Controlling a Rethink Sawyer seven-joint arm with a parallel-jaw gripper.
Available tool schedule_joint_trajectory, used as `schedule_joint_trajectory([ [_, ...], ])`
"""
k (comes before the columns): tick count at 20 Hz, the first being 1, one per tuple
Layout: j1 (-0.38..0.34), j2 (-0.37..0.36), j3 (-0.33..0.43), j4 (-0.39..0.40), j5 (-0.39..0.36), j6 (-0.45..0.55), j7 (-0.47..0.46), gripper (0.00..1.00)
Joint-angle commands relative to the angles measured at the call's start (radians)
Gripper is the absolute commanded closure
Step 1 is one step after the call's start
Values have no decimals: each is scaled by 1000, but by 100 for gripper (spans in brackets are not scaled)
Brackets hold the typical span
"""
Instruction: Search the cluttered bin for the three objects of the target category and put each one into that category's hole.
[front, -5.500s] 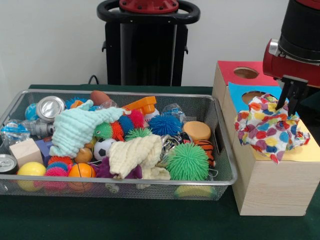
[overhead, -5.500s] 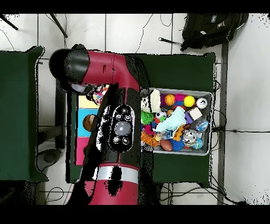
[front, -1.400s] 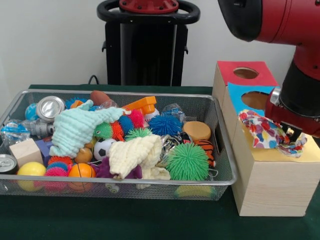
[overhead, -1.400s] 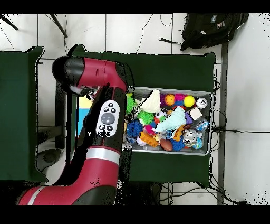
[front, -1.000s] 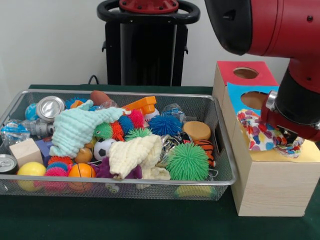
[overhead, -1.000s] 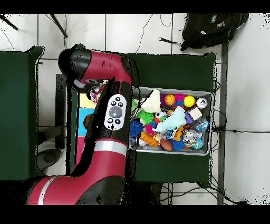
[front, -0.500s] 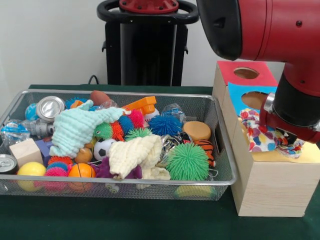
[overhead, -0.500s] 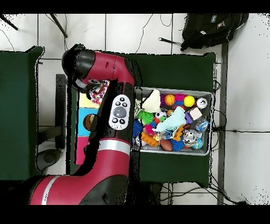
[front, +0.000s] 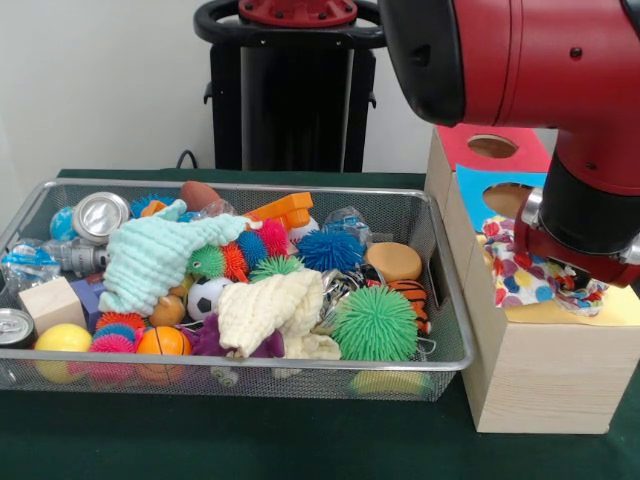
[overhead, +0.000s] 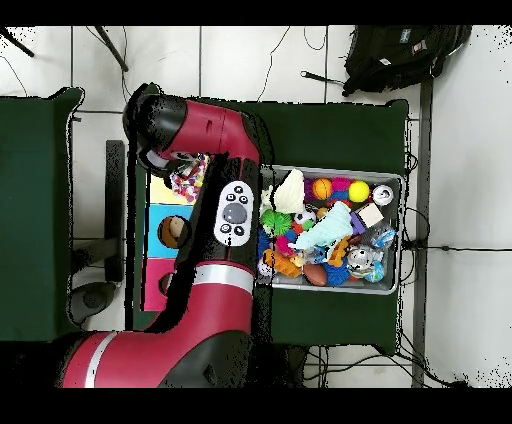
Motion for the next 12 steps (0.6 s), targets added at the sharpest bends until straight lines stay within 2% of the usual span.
schedule_joint_trajectory([
  [1,-73,86,114,127,-43,-479,87,0],
  [8,-77,50,113,139,-42,-422,76,0],
  [12,-71,38,98,118,-47,-378,82,0],
])
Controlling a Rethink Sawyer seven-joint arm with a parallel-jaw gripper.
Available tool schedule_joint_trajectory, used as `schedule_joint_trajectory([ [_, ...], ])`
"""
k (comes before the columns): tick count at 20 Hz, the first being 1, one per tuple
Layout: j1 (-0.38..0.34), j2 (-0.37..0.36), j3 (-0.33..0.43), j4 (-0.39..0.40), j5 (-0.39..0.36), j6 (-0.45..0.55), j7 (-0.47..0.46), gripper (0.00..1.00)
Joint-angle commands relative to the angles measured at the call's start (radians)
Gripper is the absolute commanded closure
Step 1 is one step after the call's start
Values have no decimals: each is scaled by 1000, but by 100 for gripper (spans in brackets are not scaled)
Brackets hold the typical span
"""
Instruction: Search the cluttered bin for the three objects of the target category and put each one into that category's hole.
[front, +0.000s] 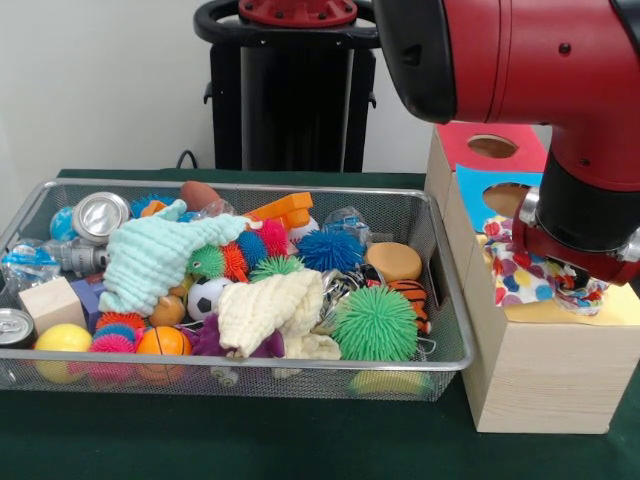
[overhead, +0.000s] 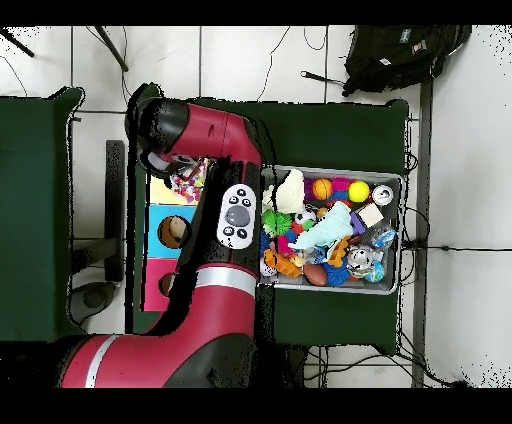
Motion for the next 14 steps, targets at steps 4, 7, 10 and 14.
schedule_joint_trajectory([
  [4,-48,44,34,40,-74,-300,98,0],
  [7,-42,24,21,40,-73,-257,108,0],
  [10,-43,2,12,44,-91,-254,86,0],
  [14,-46,-25,11,56,-102,-213,74,0],
])
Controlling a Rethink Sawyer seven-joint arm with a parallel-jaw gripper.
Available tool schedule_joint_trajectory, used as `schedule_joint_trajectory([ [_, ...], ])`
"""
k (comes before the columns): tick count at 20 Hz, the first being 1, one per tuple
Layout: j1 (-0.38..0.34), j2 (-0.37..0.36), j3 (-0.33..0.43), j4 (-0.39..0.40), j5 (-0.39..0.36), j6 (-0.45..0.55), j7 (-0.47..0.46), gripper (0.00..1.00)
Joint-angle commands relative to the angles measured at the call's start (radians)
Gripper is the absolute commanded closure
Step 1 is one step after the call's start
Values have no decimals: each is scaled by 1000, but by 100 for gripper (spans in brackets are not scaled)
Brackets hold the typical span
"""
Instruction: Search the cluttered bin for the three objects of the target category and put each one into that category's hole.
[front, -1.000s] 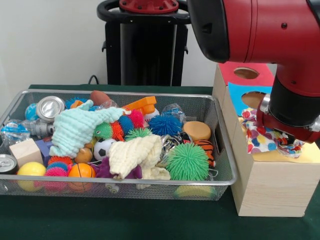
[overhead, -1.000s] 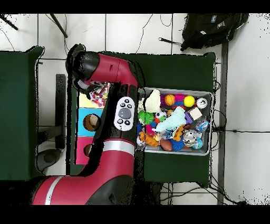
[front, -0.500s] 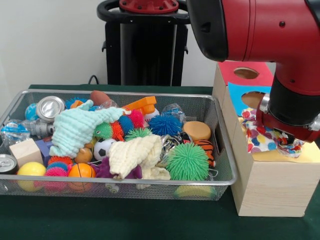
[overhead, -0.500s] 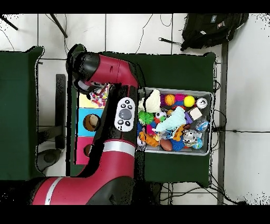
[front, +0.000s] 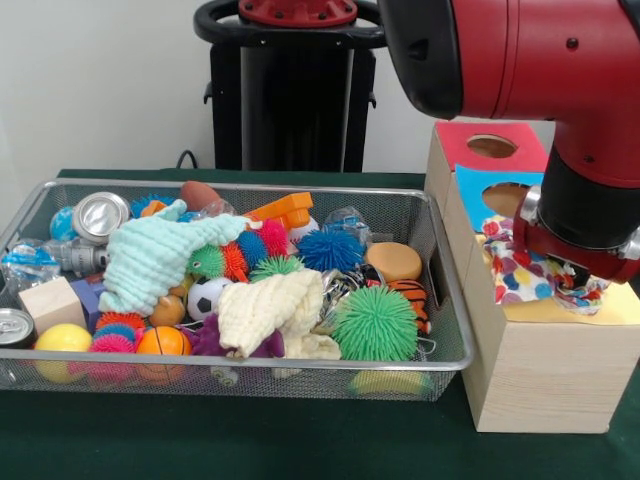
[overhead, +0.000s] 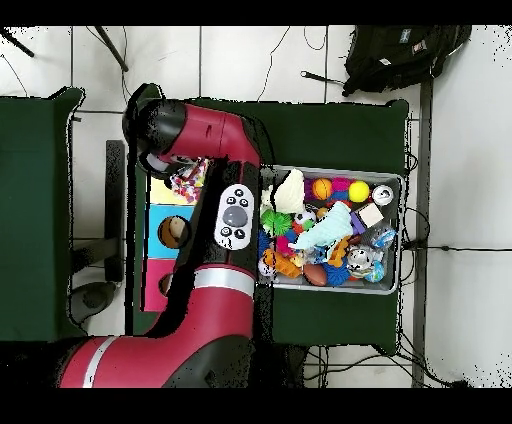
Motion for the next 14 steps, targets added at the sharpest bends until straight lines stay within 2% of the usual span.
schedule_joint_trajectory([
  [1,-52,-29,10,59,-83,-196,68,0],
  [10,-77,-108,29,150,-111,-192,-8,0],
  [14,-78,-153,14,161,-118,-127,-22,0],
])
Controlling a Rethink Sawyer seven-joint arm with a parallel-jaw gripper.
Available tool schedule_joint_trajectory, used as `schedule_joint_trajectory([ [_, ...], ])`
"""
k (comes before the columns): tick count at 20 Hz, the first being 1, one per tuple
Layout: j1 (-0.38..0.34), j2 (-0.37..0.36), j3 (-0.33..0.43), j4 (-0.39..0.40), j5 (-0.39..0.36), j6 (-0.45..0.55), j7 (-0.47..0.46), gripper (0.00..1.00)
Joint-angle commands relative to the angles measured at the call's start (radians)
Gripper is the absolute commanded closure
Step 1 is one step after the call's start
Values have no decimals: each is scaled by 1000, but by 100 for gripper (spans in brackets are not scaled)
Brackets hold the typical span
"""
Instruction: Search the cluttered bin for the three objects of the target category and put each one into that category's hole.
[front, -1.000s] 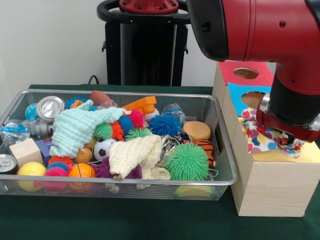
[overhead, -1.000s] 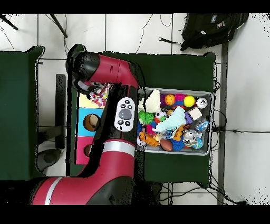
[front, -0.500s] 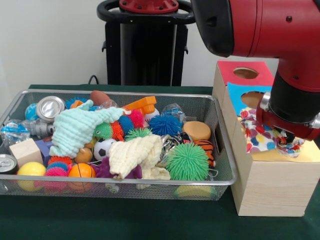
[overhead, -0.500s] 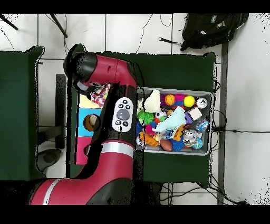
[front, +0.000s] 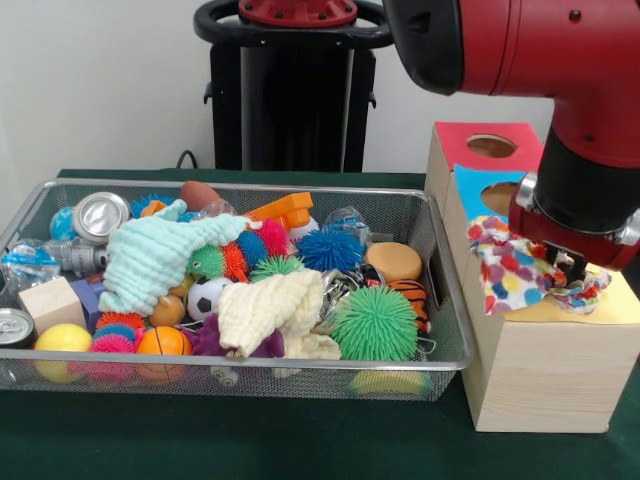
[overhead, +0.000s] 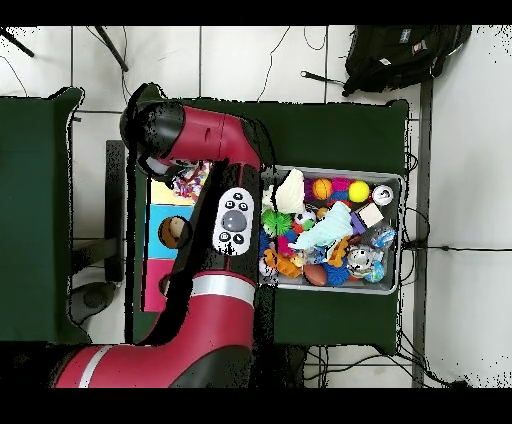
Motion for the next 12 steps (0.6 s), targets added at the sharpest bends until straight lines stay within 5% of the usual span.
schedule_joint_trajectory([
  [1,-80,-117,9,115,-89,-88,-23,0],
  [12,-100,-149,34,132,-98,-58,-47,0],
])
